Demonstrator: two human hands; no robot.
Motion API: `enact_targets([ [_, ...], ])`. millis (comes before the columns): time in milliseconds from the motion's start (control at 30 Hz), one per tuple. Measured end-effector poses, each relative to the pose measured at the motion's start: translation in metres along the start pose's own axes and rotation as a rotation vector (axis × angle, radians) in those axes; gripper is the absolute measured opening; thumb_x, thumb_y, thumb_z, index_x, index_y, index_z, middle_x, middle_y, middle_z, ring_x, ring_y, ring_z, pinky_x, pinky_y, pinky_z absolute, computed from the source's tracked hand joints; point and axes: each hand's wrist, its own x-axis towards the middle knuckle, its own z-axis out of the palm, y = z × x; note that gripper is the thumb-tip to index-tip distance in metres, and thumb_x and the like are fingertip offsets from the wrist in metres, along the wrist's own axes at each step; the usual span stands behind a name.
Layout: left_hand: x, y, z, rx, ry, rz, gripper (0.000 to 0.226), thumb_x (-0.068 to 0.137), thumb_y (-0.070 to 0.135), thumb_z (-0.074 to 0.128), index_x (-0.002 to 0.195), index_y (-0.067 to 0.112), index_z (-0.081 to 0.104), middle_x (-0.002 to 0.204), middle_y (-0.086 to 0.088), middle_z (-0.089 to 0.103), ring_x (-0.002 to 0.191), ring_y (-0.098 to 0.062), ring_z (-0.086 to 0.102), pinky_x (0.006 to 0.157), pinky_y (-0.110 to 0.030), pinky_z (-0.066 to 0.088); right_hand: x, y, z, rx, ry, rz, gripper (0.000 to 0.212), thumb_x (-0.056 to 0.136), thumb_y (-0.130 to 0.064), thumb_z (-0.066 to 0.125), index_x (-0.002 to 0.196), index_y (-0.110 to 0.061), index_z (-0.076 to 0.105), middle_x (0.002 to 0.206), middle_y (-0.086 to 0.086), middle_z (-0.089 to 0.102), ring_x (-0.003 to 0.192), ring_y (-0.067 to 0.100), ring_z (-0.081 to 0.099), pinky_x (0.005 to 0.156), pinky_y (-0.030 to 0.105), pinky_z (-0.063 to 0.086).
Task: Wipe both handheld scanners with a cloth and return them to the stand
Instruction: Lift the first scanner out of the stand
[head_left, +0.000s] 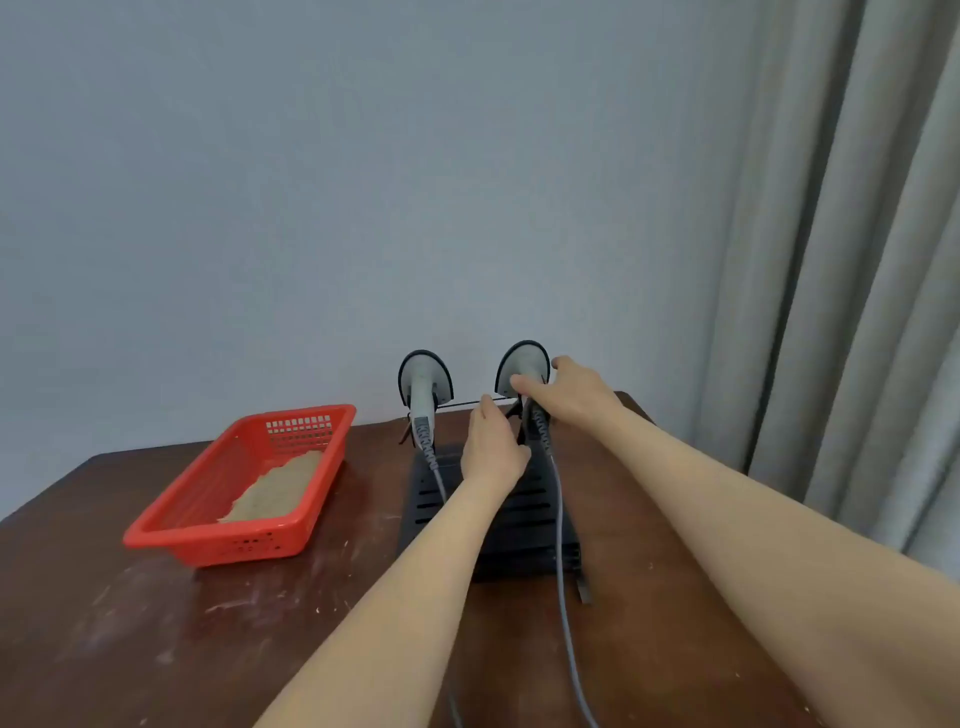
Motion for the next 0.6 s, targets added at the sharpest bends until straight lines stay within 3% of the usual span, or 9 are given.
enact_targets([
  [167, 0.009, -0.005, 0.010, -0.021, -0.010, 0.034, 0.087, 0.084, 0.020, 0.067, 0.151, 0.011, 0.012, 0.151, -0.005, 0.030, 0.134, -0.024, 0.039, 0.091, -0.037, 0.045, 0.007, 0.002, 0.008, -0.037, -0.018, -0.013, 0.066, 0.082, -0.048, 0.060, 0.132, -0.010, 0.043, 0.121, 0.008, 0.056, 0.105, 0.025, 0.056, 0.081, 0.035, 0.048],
  [333, 0.020, -0.007, 0.019, -0.064, 0.008, 0.036, 0.067, 0.082, 0.020, 0.068, 0.140, 0.012, 0.034, 0.138, -0.006, 0.045, 0.123, -0.025, 0.048, 0.090, -0.040, 0.048, 0.013, 0.003, 0.014, -0.016, 0.003, -0.026, 0.034, 0.077, -0.038, 0.057, 0.102, -0.015, 0.051, 0.097, 0.006, 0.059, 0.082, 0.023, 0.056, 0.060, 0.030, 0.042],
  [600, 0.029, -0.008, 0.027, -0.142, 0.061, 0.029, 0.038, 0.080, 0.014, 0.070, 0.113, 0.010, 0.053, 0.115, -0.010, 0.060, 0.103, -0.028, 0.057, 0.073, -0.036, 0.048, 0.016, 0.000, 0.015, -0.021, -0.027, -0.013, 0.042, 0.076, -0.036, 0.055, 0.111, -0.014, 0.049, 0.092, 0.006, 0.059, 0.083, 0.024, 0.059, 0.065, 0.035, 0.050],
])
